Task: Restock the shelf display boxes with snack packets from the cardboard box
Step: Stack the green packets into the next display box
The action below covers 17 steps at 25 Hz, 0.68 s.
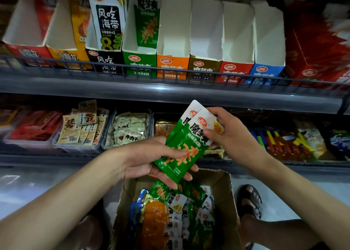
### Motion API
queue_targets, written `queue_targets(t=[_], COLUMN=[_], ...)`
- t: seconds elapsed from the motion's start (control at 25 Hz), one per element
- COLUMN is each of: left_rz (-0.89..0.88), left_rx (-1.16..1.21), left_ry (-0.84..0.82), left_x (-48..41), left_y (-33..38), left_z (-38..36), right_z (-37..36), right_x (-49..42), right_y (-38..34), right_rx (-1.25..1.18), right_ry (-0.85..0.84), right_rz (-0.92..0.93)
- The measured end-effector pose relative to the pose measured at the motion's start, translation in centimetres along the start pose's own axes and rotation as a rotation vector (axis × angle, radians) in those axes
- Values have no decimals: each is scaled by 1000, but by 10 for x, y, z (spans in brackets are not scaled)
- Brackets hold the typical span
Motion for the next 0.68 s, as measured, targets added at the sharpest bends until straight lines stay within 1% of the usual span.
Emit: queue_targets(t=[0.16,0.24,0.32,0.48,0.68], left_rz=[13,6,1,9,2], left_rx=[-15,-52,-98,-183,-226], left_ry=[19,57,110,241,356], left_x=[-1,-4,-8,-16,-22], left_y=[-1,-3,-5,-11,-12], left_z=[-2,-2,0,1,3], right_z=[5,7,7,-4,-20], right_x=[2,2,2,5,12], right_y=[1,2,0,-5,-12], right_rx=[25,50,94,187,114], right_ry=[107,170,200,164,144], right_rz=[16,-5,12,105,117])
Point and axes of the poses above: each hand's wrist, its own x-axis away from the middle knuckle, its own z-axis out of the back of the hand, y = z × x, the point moved 6 cm from there along -x, towards the middle knuckle, and after that the axes turned 8 degrees about -x, right-handed, at the moved point
